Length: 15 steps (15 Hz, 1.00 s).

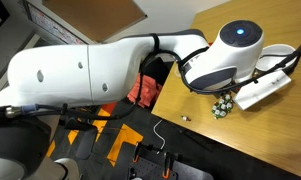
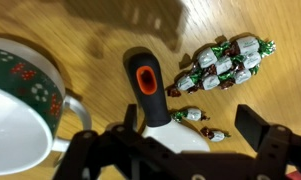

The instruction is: Use the brush to sweep the candy on the table

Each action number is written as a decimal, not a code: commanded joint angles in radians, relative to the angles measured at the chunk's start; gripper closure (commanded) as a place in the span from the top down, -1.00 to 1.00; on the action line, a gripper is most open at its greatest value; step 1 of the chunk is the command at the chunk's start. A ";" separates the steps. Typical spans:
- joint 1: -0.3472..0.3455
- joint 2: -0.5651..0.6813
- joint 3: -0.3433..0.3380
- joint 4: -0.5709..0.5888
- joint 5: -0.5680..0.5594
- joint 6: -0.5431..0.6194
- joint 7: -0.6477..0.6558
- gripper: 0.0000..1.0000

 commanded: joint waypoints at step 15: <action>-0.045 0.163 0.089 0.145 -0.039 0.123 -0.041 1.00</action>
